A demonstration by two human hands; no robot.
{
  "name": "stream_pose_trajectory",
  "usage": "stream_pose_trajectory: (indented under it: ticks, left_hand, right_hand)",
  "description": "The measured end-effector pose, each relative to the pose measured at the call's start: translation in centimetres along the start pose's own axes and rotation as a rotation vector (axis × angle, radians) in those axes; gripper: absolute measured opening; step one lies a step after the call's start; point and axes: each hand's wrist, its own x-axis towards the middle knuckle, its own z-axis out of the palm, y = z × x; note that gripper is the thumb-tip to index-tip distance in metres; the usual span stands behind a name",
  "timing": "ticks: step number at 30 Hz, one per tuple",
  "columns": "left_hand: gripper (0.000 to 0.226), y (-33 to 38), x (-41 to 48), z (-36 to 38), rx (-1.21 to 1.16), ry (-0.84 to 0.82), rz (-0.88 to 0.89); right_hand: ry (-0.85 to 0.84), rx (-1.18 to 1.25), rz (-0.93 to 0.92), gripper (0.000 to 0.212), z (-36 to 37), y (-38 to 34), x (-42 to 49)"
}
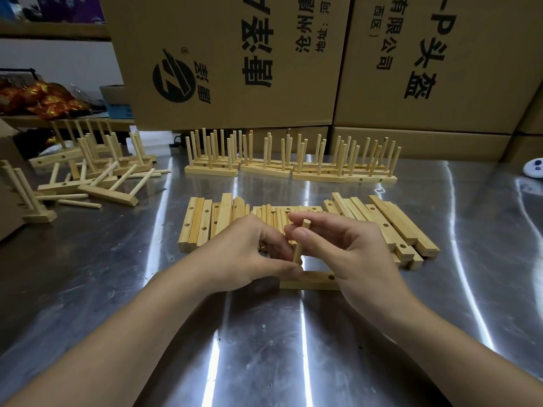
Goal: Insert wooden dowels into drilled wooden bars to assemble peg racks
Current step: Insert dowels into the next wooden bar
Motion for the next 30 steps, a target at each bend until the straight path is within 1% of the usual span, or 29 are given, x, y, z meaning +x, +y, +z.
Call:
stream_pose_trajectory:
  ticks: [3,7,9,10,12,13,19,21,25,29,30]
  left_hand:
    - [0.006,0.0,0.0,-0.2,-0.001,-0.021,0.005]
    - [0.009,0.3,-0.1,-0.4,-0.031,-0.051,0.011]
    - [0.004,0.3,-0.2,-0.2,-0.013,-0.059,-0.013]
    - [0.005,0.4,-0.2,0.0,0.005,-0.069,-0.033]
    - [0.018,0.4,-0.4,0.3,0.058,-0.077,-0.071]
    - [0.02,0.4,-0.5,0.5,0.08,-0.073,-0.082]
    - [0.02,0.2,-0.4,0.6,0.106,-0.063,-0.122]
    - [0.021,0.3,-0.4,0.6,0.119,-0.059,-0.128]
    - [0.02,0.5,-0.4,0.6,0.137,-0.061,-0.134]
    - [0.02,0.6,-0.3,0.5,0.161,-0.062,-0.142]
    - [0.02,0.7,-0.3,0.6,0.165,-0.066,-0.14]
  right_hand:
    - [-0.026,-0.012,0.018,0.029,0.1,-0.1,0.0]
    - [-0.029,-0.051,-0.019,0.02,0.1,-0.4,-0.1]
    - [-0.032,-0.074,-0.03,0.017,0.1,-0.4,0.0]
    - [-0.034,-0.083,-0.035,0.017,0.1,-0.3,0.0]
    - [-0.031,-0.092,-0.044,0.017,0.0,-0.2,0.1]
    - [-0.028,-0.091,-0.043,0.016,0.0,-0.1,0.1]
    - [-0.023,-0.097,-0.041,0.011,0.0,0.1,0.4]
    - [-0.005,-0.133,-0.035,0.008,0.1,0.1,0.5]
    - [0.01,-0.218,-0.045,0.011,0.3,0.1,0.6]
    - [-0.001,-0.225,-0.041,0.005,0.2,0.4,0.4]
    - [-0.014,-0.215,-0.034,0.009,0.1,0.4,0.3]
